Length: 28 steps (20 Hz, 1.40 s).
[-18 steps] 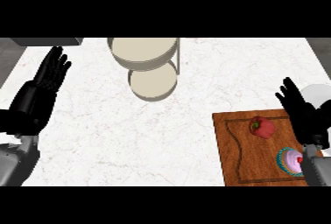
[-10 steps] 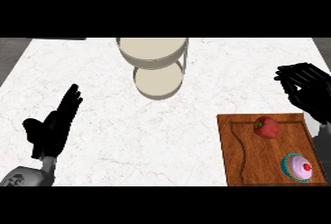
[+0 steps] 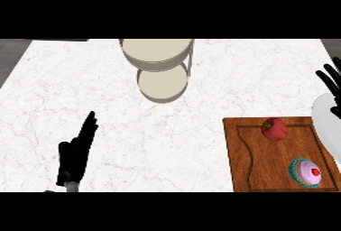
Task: Pick the bell pepper from the cutting board and place it in the tiered basket
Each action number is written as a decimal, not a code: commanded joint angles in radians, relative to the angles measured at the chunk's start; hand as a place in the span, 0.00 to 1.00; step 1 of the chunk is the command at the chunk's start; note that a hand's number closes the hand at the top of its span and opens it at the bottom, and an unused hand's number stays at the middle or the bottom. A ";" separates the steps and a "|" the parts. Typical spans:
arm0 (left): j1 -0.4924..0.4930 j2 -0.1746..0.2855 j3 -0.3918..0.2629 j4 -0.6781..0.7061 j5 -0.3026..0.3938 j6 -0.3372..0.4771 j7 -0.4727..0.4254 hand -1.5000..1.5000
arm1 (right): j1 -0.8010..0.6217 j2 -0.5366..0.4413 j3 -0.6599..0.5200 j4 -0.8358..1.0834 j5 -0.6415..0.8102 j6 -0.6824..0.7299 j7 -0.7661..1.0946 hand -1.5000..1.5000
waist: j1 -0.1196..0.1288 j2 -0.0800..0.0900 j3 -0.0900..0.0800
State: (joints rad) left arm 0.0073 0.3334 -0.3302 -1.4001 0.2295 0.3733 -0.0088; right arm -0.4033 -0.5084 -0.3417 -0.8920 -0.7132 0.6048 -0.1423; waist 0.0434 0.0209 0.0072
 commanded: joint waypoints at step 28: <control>0.047 -0.071 0.040 0.021 -0.064 0.001 0.006 0.50 | 0.062 -0.183 0.367 -0.189 1.007 -0.087 -0.397 0.00 | -0.036 -0.020 -0.007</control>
State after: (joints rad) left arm 0.0363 0.2816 -0.2870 -1.3848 0.1701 0.3779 -0.0220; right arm -0.3473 -0.7237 -0.0251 -1.0792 0.1907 0.5757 -0.4938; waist 0.0083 -0.0016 0.0043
